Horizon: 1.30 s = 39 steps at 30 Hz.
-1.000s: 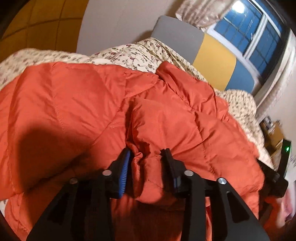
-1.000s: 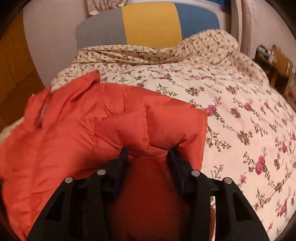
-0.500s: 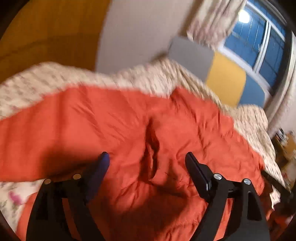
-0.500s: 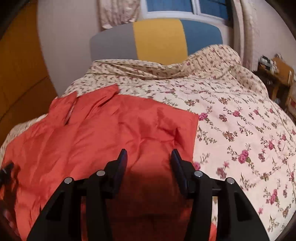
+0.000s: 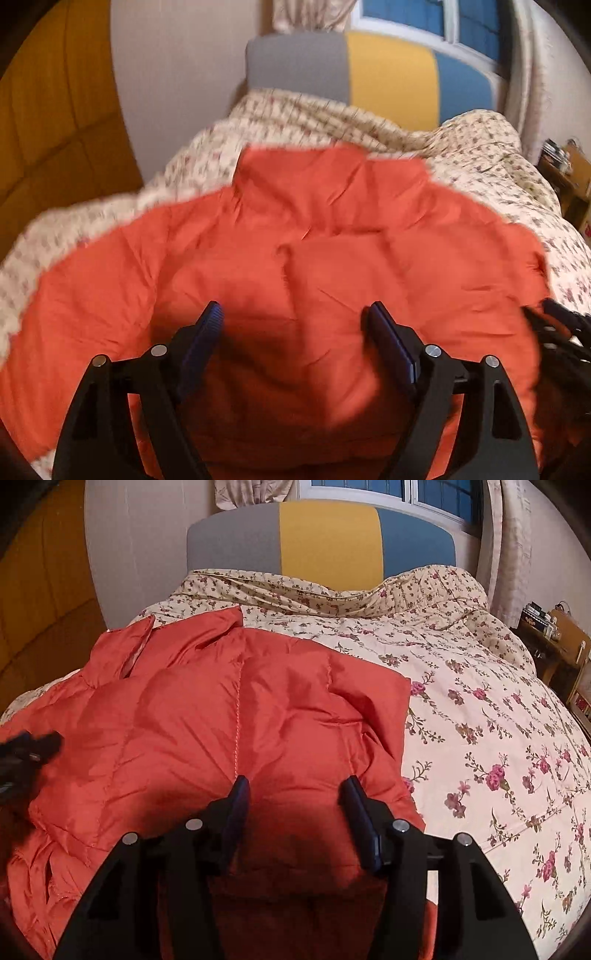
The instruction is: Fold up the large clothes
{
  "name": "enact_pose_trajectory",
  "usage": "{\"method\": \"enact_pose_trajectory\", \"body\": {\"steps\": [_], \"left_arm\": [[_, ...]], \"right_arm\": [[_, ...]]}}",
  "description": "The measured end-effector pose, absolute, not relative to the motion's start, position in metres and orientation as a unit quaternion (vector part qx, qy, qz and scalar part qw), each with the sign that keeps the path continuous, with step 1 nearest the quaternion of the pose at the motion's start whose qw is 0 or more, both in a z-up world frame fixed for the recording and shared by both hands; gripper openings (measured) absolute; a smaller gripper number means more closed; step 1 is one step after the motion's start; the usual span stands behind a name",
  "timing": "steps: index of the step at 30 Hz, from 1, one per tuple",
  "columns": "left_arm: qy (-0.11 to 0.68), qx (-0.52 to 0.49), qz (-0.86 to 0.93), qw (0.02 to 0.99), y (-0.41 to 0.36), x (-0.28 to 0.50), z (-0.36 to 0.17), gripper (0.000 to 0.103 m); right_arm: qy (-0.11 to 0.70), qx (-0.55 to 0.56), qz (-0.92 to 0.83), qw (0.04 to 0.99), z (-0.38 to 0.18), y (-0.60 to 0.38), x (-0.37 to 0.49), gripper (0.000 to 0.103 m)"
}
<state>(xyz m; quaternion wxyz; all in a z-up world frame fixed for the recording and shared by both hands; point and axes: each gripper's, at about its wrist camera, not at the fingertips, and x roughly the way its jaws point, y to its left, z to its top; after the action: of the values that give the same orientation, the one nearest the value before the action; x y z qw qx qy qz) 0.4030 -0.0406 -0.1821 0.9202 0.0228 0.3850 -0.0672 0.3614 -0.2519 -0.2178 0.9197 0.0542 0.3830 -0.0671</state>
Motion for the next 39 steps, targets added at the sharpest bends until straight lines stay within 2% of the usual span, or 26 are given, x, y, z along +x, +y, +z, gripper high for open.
{"method": "enact_pose_trajectory", "body": {"steps": [3,12,19,21,34,39], "left_arm": [[0.392,-0.011,-0.083,0.916,-0.029,0.409,-0.196,0.081],[0.403,0.014,-0.075,0.912,-0.038,0.415,-0.206,0.084],[0.381,0.001,-0.075,0.922,-0.031,0.396,-0.196,0.091],[0.371,-0.007,-0.076,0.925,-0.027,0.387,-0.193,0.096],[0.389,-0.001,-0.097,0.916,-0.024,0.36,-0.194,0.096],[0.368,0.024,-0.07,0.927,-0.02,0.36,-0.179,0.099]], "right_arm": [[0.386,0.052,-0.068,0.919,-0.22,-0.252,0.364,0.054],[0.392,0.023,-0.088,0.916,-0.227,-0.245,0.373,0.055],[0.384,0.038,-0.085,0.919,-0.223,-0.252,0.368,0.06],[0.38,0.05,-0.085,0.92,-0.221,-0.256,0.364,0.062],[0.393,0.089,-0.078,0.912,-0.215,-0.265,0.325,0.063],[0.35,0.121,-0.065,0.927,-0.2,-0.277,0.319,0.071]]}}
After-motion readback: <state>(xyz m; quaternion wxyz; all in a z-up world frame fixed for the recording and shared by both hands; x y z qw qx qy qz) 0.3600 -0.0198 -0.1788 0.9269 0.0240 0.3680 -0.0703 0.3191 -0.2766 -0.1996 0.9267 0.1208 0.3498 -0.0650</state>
